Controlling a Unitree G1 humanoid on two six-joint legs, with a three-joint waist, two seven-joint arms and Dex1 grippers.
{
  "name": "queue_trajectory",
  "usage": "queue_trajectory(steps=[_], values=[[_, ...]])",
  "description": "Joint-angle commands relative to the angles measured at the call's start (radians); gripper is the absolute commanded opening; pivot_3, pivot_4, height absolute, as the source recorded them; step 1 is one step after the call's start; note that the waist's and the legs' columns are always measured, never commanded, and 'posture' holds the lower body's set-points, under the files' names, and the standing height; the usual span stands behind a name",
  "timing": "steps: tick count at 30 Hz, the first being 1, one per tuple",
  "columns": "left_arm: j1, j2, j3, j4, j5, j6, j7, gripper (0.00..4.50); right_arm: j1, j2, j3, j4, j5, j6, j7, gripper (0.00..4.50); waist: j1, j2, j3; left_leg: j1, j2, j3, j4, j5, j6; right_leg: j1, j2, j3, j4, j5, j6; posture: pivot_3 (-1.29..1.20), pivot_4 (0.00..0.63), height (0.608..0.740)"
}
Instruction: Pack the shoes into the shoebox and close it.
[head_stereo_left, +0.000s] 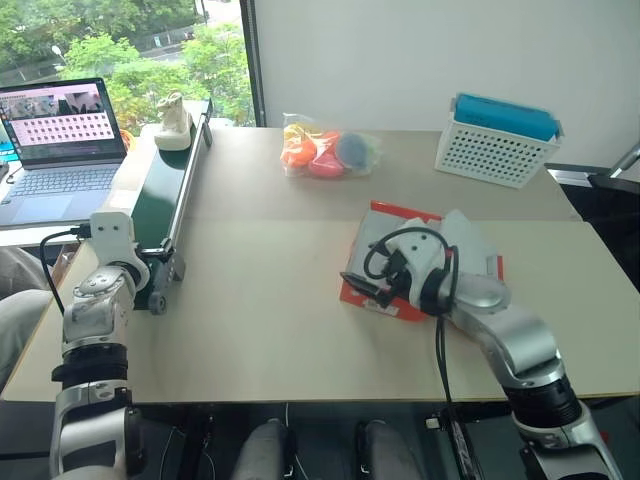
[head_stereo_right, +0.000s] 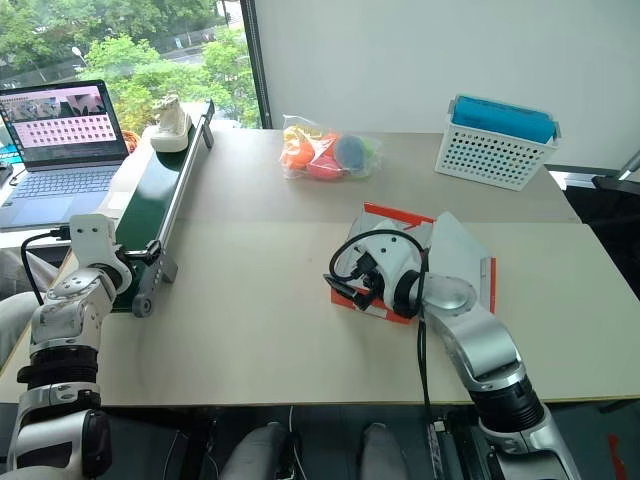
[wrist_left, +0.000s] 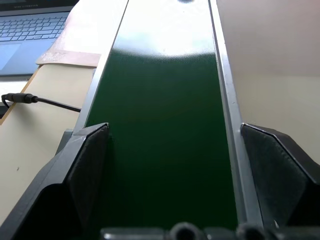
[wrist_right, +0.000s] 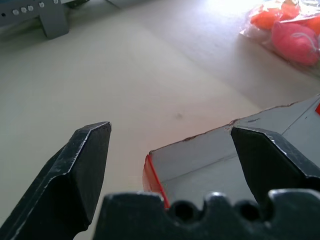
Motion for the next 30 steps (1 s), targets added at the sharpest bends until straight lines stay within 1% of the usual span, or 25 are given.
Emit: queue_trajectory(steps=[1,10,15,22,30], values=[[-0.036,0.022,-0.011,0.006,0.017,-0.006,0.003,4.50,0.007,0.012,-0.003,-0.040,-0.009,0.005,-0.012,4.46,0.000,0.000,0.000,0.000,0.000,0.000,0.000,0.000,0.000,0.000,0.000,0.000,0.000,0.000,0.000,0.00,0.150,0.705],[-0.072,0.030,-0.026,0.009,0.032,-0.032,-0.010,4.50,0.007,0.043,-0.012,-0.001,-0.034,-0.009,-0.029,4.46,0.000,0.000,0.000,0.000,0.000,0.000,0.000,0.000,0.000,0.000,0.000,0.000,0.000,0.000,0.000,0.00,0.150,0.705],[-0.103,0.038,-0.014,0.029,0.037,-0.065,0.004,4.50,-0.004,0.061,-0.014,0.023,-0.047,-0.016,-0.031,4.46,-0.002,0.000,0.000,0.000,0.000,0.000,0.000,0.000,0.000,0.000,0.000,0.000,0.000,0.000,0.000,0.00,0.150,0.705],[-0.136,0.049,-0.004,0.003,0.034,-0.119,0.028,4.50,0.005,0.073,-0.013,0.027,-0.060,-0.014,-0.033,4.46,-0.003,0.000,0.000,0.000,0.000,0.000,0.000,0.000,0.000,0.000,0.000,0.000,0.000,0.000,0.000,0.00,0.150,0.705],[-0.135,0.049,0.002,0.003,0.028,-0.116,0.033,4.50,0.009,0.086,-0.017,0.034,-0.074,-0.012,-0.037,4.46,-0.005,0.000,0.000,0.000,0.000,0.000,0.000,0.000,0.000,0.000,0.000,-0.001,0.000,0.000,0.000,0.00,0.150,0.705]])
